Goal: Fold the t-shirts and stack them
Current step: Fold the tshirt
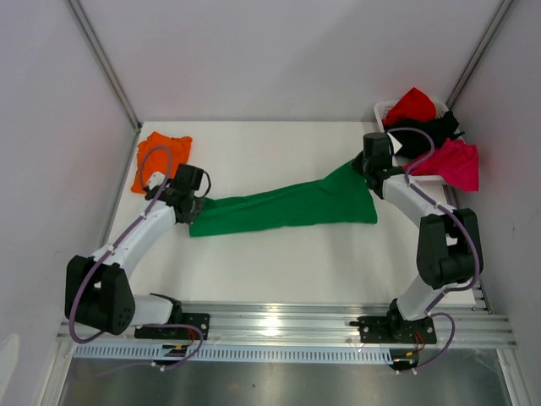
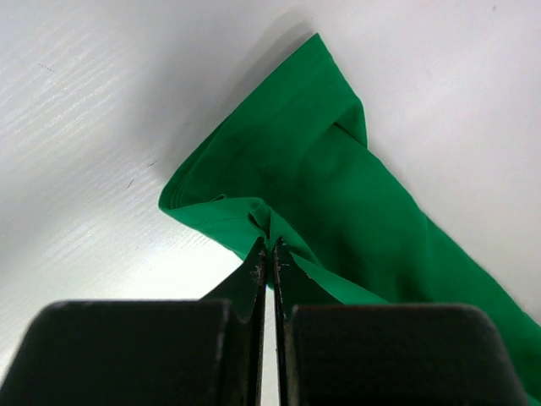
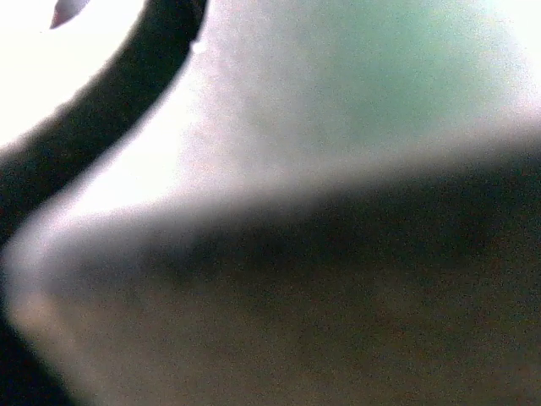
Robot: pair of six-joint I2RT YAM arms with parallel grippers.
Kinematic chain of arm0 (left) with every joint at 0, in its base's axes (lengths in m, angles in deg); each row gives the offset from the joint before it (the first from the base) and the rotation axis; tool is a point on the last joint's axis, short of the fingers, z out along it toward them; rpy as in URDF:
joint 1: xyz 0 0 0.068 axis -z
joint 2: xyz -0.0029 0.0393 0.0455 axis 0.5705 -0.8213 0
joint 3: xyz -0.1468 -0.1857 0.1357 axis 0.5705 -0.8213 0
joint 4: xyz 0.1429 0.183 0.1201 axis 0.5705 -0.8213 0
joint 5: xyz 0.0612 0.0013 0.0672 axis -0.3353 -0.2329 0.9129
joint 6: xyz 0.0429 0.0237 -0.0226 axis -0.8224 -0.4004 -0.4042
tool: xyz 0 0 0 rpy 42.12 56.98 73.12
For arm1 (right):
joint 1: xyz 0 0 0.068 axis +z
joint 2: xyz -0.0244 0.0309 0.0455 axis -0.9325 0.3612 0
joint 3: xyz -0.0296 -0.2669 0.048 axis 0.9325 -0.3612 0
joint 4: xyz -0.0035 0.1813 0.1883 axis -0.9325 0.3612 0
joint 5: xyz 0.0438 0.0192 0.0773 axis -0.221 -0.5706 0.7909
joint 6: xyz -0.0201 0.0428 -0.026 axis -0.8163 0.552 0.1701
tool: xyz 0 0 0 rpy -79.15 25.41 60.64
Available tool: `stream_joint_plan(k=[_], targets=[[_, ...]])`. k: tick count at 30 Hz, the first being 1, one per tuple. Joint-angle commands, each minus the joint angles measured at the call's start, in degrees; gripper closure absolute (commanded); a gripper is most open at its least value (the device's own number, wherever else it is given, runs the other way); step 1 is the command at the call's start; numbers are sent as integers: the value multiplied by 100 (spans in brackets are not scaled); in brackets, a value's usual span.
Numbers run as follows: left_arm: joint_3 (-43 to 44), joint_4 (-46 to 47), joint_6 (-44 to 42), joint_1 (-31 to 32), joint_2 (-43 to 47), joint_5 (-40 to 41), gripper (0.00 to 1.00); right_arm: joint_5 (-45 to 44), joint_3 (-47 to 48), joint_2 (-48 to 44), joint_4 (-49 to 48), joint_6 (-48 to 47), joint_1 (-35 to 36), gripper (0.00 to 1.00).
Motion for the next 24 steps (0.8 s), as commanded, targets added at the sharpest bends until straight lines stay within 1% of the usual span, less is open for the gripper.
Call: stream_joint_plan(k=[1, 9, 17, 22, 24], targets=[[81, -50, 25, -112, 174, 75, 99, 100, 473, 233, -190, -226, -60, 100], [63, -68, -19, -235, 139, 40, 99, 126, 781, 681, -129, -226, -87, 100], [72, -50, -98, -287, 16, -12, 99, 179, 798, 752, -111, -217, -87, 100], [169, -42, -177, -296, -212, -56, 97, 232, 851, 814, -59, -270, -87, 100], [204, -15, -264, -305, -300, -100, 94, 258, 903, 884, -15, -279, -104, 100]])
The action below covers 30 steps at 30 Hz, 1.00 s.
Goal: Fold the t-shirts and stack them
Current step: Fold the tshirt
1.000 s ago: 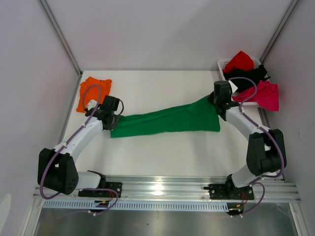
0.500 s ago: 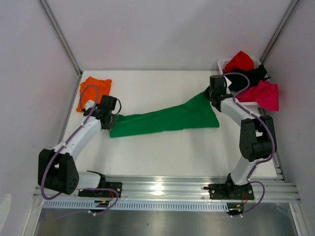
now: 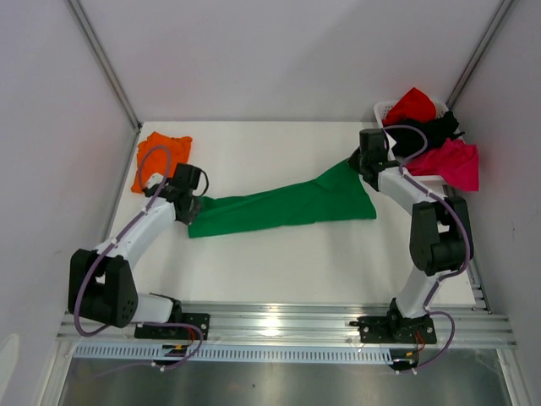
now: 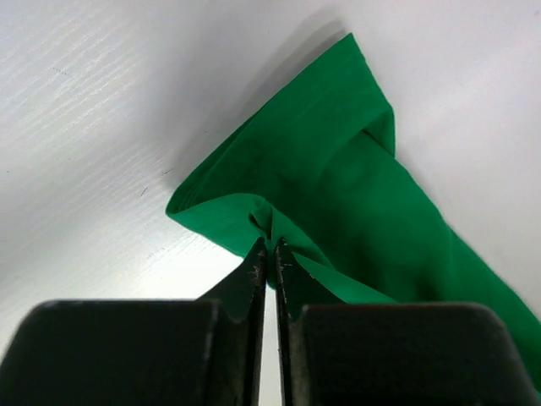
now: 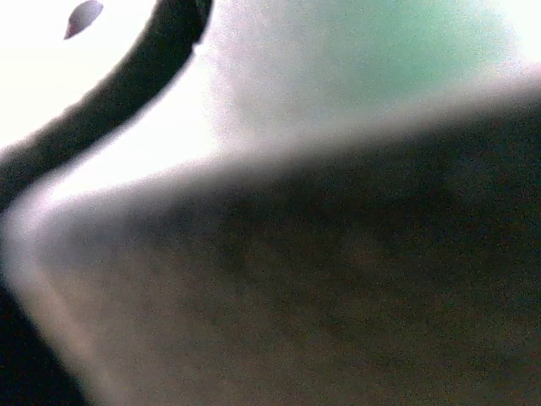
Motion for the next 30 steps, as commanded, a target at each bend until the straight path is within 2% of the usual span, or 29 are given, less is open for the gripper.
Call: stream_joint_plan(k=[1, 2, 4, 10, 25, 27, 28, 30], targets=[[265, -19, -243, -78, -217, -4, 92, 22, 359, 173, -41, -163, -50, 100], [300, -2, -287, -78, -270, -30, 81, 39, 386, 217, -6, -163, -58, 100], [449, -45, -410, -78, -462, -127, 74, 101, 465, 288, 47, -154, -58, 100], [538, -151, -481, -87, -754, -163, 73, 119, 544, 516, 109, -154, -85, 100], [494, -125, -498, -87, -710, -154, 73, 145, 694, 806, 205, -190, -111, 100], [494, -142, -490, -87, -701, -154, 73, 145, 746, 868, 267, -207, -111, 94], [485, -142, -498, -87, -692, -154, 73, 163, 773, 894, 302, -233, -111, 81], [476, -134, -516, -87, -657, -162, 73, 111, 808, 956, 398, -251, -102, 68]])
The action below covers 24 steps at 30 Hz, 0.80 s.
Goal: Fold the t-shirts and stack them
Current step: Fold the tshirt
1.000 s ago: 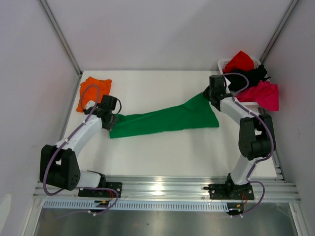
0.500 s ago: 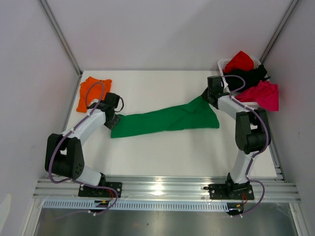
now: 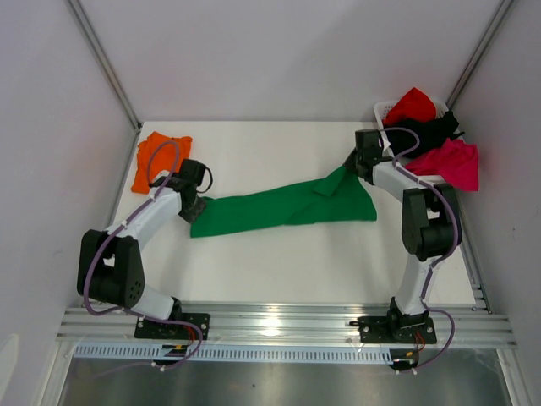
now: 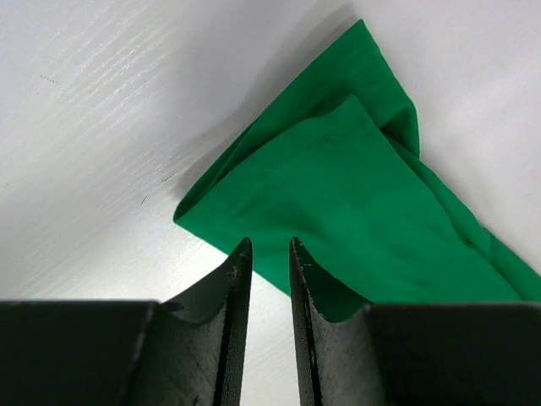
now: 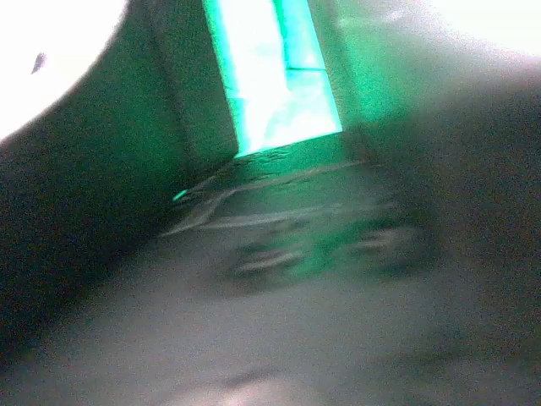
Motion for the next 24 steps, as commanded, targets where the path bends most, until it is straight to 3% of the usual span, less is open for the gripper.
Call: stream_joint_plan(k=[1, 4, 9, 24], targets=[[133, -3, -118, -54, 121, -25, 73, -87, 249, 123, 150, -116, -34, 59], [107, 32, -144, -54, 165, -34, 73, -113, -14, 1, -87, -177, 9, 42], [45, 103, -197, -54, 156, -77, 73, -61, -480, -351, -615, -344, 53, 41], [-34, 279, -250, -45, 16, -297, 73, 18, -1474, -1977, -456, 130, 844, 42]])
